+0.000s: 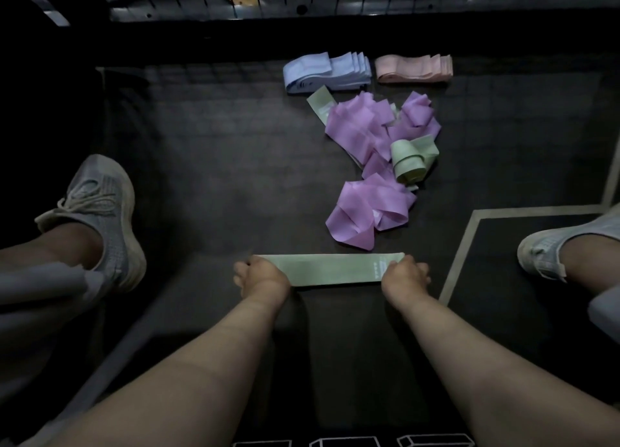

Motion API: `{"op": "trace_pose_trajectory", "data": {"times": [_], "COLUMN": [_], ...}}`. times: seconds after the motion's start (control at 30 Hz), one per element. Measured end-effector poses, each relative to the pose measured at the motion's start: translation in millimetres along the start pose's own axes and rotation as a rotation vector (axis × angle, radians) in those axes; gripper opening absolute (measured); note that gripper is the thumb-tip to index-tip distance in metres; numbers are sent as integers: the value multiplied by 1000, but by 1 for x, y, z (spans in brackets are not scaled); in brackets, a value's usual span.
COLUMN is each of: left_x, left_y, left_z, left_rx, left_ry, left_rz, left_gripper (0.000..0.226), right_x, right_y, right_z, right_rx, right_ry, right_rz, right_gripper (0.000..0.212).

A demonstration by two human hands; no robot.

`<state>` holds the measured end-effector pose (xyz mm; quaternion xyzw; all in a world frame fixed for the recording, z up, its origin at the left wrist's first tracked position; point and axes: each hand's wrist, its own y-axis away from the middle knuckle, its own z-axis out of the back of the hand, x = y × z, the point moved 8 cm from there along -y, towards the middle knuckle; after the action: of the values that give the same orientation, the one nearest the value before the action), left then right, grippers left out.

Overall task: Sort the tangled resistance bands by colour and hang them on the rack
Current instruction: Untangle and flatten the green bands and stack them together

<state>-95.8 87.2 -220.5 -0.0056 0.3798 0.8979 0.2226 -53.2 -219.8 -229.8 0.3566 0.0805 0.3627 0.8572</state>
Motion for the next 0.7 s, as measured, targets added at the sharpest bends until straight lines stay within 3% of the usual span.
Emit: {"op": "trace_pose_trajectory", "data": {"times": [0.1, 0.27, 0.47, 0.53, 0.7], "left_x": [2, -8, -94, -131, -206], "left_y": [-2, -1, 13, 17, 33], "left_z": [2, 18, 30, 21, -9], "left_rx": [7, -63, -173, -122, 37], "left_ry": [-24, -48, -59, -56, -48], "left_rz": [29, 34, -326, -448, -647], "left_gripper": [43, 45, 44, 44, 45], "right_x": [-4, 15, 100, 115, 133], "right_y": [0, -6, -38, -52, -87], "right_z": [6, 60, 110, 122, 130], "right_rx": [-5, -237, -234, -233, -216], "right_ry": [-35, -268, -164, -99, 74], "right_rz": [-8, 59, 470, 491, 478], "right_gripper": [46, 43, 21, 28, 66]}}
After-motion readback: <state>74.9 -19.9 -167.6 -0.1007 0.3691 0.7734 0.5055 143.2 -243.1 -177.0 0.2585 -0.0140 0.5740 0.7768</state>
